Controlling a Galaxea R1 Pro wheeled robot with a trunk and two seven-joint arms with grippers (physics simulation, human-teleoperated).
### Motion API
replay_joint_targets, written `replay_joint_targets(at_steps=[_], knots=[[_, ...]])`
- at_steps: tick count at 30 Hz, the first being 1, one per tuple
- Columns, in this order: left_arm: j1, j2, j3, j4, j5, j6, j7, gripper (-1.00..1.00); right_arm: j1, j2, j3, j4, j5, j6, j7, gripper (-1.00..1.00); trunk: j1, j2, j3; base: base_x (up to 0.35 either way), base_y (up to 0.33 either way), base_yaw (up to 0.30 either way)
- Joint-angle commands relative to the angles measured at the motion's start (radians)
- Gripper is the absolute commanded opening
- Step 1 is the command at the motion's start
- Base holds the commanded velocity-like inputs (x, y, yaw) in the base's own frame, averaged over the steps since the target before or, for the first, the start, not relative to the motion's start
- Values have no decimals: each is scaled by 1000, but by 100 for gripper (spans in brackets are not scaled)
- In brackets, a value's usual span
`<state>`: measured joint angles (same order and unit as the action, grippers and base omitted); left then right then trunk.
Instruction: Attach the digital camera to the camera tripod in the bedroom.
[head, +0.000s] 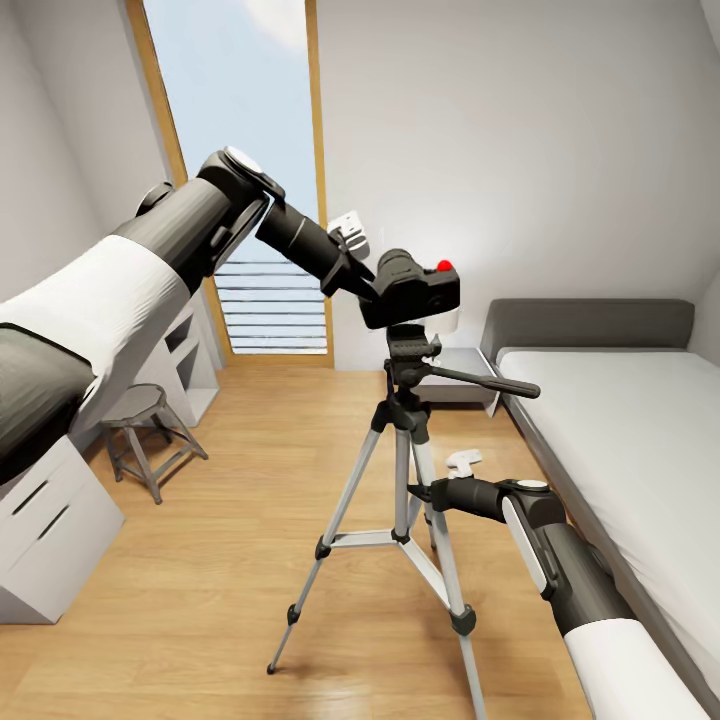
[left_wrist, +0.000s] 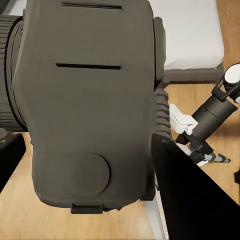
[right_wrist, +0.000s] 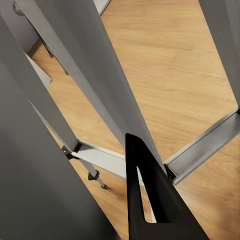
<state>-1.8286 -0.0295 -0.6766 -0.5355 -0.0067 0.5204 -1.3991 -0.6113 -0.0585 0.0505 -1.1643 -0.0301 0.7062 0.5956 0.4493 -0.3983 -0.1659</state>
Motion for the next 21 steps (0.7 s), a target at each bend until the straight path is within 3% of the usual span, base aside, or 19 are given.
replay_joint_targets(at_steps=[1,21], knots=[[-1,0,-1,1,6,-1,0,-100,-1,-1,0,49,55,-10,-2,-100,1,-2,-2,0,0,0],[-1,4,-3,30,25,-4,-5,-100,-1,-4,0,50,55,-10,-3,-100,1,-2,-2,0,0,0]])
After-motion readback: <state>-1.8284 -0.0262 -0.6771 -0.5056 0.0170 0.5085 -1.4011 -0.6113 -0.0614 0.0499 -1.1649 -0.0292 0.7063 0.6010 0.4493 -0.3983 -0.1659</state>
